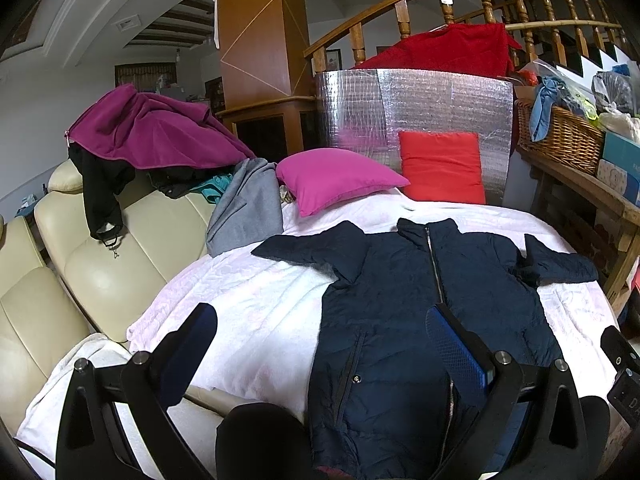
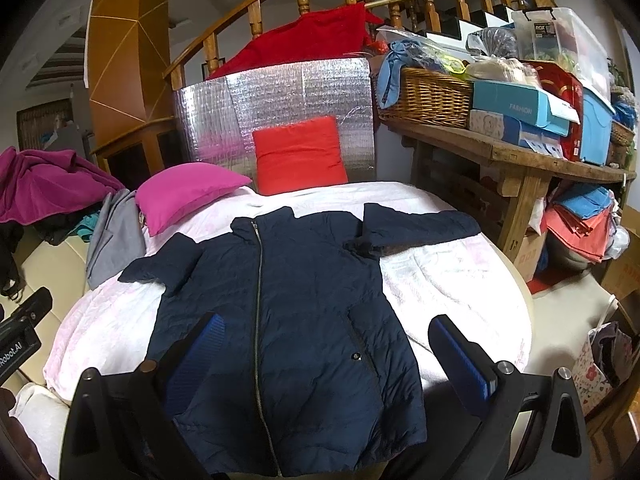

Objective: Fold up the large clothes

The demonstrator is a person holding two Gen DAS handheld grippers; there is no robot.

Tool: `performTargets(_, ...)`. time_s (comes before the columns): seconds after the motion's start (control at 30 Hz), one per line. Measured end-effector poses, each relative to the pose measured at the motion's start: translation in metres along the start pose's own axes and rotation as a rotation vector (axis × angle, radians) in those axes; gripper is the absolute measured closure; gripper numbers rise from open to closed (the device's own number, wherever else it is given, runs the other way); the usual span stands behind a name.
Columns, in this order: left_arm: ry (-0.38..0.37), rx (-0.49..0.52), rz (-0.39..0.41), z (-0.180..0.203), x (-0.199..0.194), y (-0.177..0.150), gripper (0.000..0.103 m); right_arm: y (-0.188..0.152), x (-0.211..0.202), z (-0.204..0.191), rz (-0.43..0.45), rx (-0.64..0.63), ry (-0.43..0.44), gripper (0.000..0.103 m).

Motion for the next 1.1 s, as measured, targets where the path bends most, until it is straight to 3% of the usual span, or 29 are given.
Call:
performTargets(0.6,0.006,0.011,-0.020,0.003,0.011,-0.004,0.000,-0.005,0.008,0.004,-0.026,0.019,0.001,0.000)
performTargets(1.1,0.015,0.056,-0.082,0.022,0.044,-0.008,0.000,-0.005,0.039,0.053,-0.076,0.113,-0.062,0.000)
Point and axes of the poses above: each gripper's, at about its wrist camera, not at the fingertips, and x roughly the way its jaws point, z to its right, y to its top, the point moved 6 cm from there along x, roughly the way its jaws point, and after that the axes turned 12 degrees about y, right-handed, at the moved point
